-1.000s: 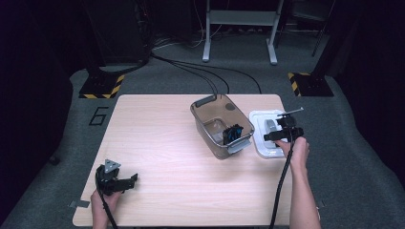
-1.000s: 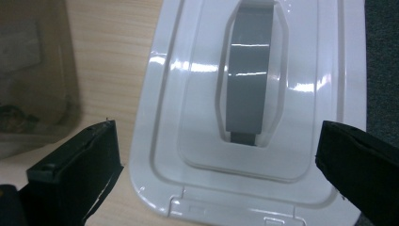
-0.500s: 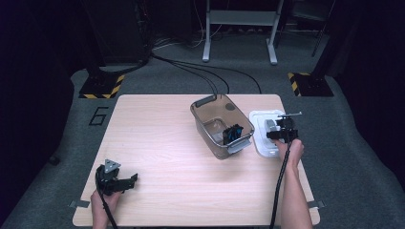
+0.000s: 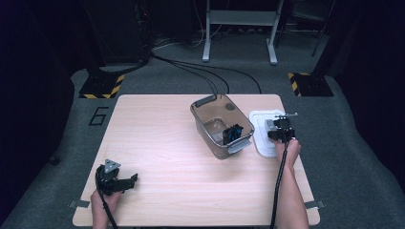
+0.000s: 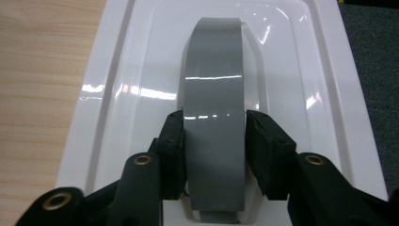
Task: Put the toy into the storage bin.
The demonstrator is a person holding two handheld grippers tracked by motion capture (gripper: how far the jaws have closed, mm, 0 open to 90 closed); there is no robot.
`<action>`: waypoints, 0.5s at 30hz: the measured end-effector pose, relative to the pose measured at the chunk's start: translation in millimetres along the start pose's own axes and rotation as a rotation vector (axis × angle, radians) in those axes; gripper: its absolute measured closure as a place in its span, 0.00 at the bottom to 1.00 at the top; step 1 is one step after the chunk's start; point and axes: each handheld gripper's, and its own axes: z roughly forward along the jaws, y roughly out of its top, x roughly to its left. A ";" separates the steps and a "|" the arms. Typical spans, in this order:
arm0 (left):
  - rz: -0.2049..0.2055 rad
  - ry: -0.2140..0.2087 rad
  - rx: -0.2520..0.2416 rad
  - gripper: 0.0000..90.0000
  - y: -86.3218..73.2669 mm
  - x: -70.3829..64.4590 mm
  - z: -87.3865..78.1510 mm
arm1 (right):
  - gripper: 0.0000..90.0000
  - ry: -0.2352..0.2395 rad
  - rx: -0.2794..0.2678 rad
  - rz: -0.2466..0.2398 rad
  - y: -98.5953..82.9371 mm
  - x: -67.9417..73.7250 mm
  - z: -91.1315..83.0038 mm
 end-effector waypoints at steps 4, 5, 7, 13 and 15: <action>0.000 0.000 0.000 0.10 0.0 0.0 0.0 | 0.73 -0.014 -0.006 -0.009 0.6 2.1 -0.7; 0.001 0.000 0.000 0.10 0.0 0.1 0.0 | 0.74 -0.012 -0.007 -0.008 0.5 2.2 -0.7; 0.001 0.000 0.000 0.10 0.0 0.1 0.0 | 0.74 -0.005 -0.008 -0.011 0.2 2.0 -1.0; -0.001 0.000 -0.001 0.10 0.0 0.0 0.1 | 0.74 0.017 -0.005 -0.012 0.7 -0.1 -6.1; 0.000 0.000 0.000 0.10 0.0 0.1 0.0 | 0.74 0.023 -0.015 -0.009 1.2 -1.6 -11.2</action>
